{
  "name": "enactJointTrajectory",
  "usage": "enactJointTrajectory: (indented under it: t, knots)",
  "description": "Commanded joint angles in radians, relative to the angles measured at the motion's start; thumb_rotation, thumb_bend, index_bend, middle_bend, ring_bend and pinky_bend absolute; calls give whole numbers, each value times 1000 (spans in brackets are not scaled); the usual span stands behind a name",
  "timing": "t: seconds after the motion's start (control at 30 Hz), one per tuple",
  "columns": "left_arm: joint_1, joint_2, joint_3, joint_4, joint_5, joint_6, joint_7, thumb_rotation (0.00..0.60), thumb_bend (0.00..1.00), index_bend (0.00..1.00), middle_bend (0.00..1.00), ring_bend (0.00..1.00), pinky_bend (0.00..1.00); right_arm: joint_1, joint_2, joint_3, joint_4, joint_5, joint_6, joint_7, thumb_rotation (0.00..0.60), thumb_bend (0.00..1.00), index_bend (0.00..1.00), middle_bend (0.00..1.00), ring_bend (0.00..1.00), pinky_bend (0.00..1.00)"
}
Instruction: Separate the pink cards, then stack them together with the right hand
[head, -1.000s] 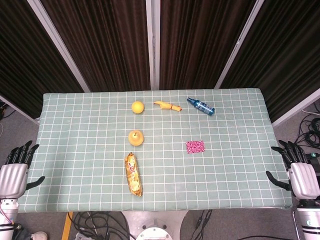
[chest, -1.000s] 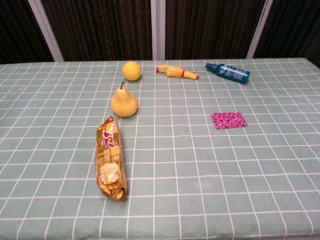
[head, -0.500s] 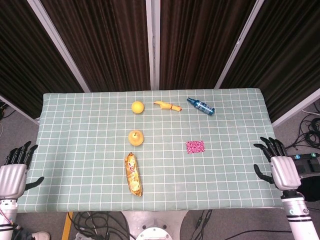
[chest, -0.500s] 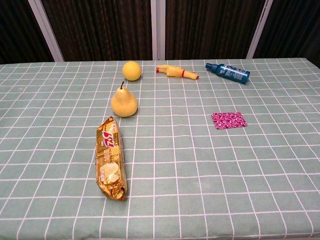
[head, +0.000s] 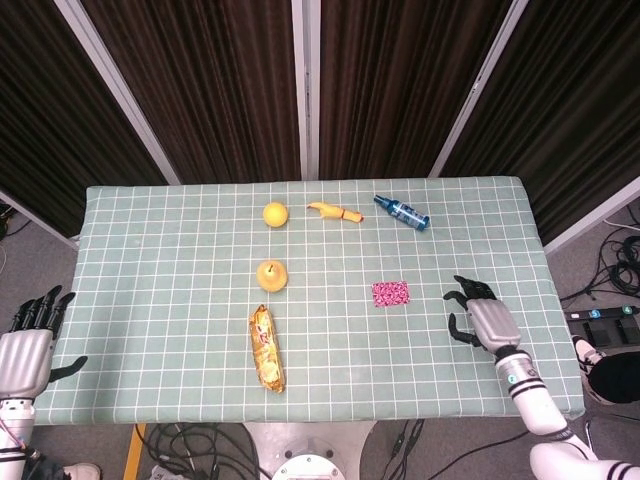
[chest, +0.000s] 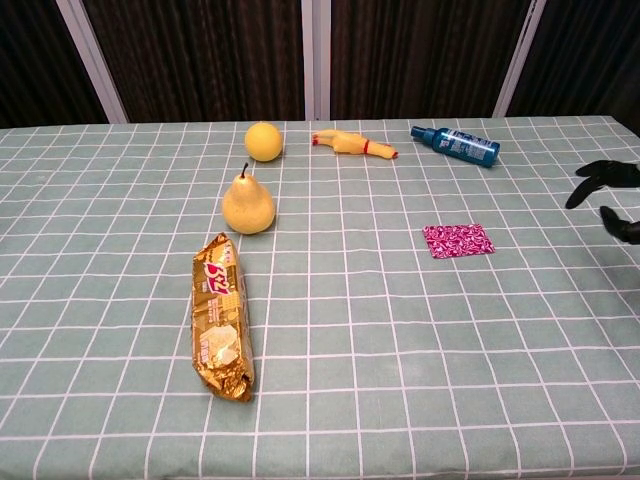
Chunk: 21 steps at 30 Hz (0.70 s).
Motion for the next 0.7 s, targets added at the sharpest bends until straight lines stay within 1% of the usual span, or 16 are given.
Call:
enactJointTrajectory:
  t: [0.03, 0.3, 0.5, 0.7]
  knots:
    - [-1, 0, -1, 2, -2, -2, -2, 600, 5, 163, 156, 126, 137, 58, -57, 13, 50, 61, -62, -53, 264, 595, 262, 10, 0, 0]
    - [2, 4, 2, 6, -10, -10, -10, 600, 5, 163, 156, 126, 137, 142, -146, 17, 150, 134, -125, -124, 266, 584, 265, 11, 0, 0]
    - [0, 7, 2, 7, -10, -16, -18, 600, 6, 163, 156, 126, 137, 179, -197, 9, 216, 142, -132, -158, 266, 574, 265, 11, 0, 0]
    - [-3, 7, 3, 11, -5, -19, -21, 600, 6, 163, 156, 126, 137, 204, -239, 5, 278, 152, -150, -154, 261, 573, 265, 10, 0, 0]
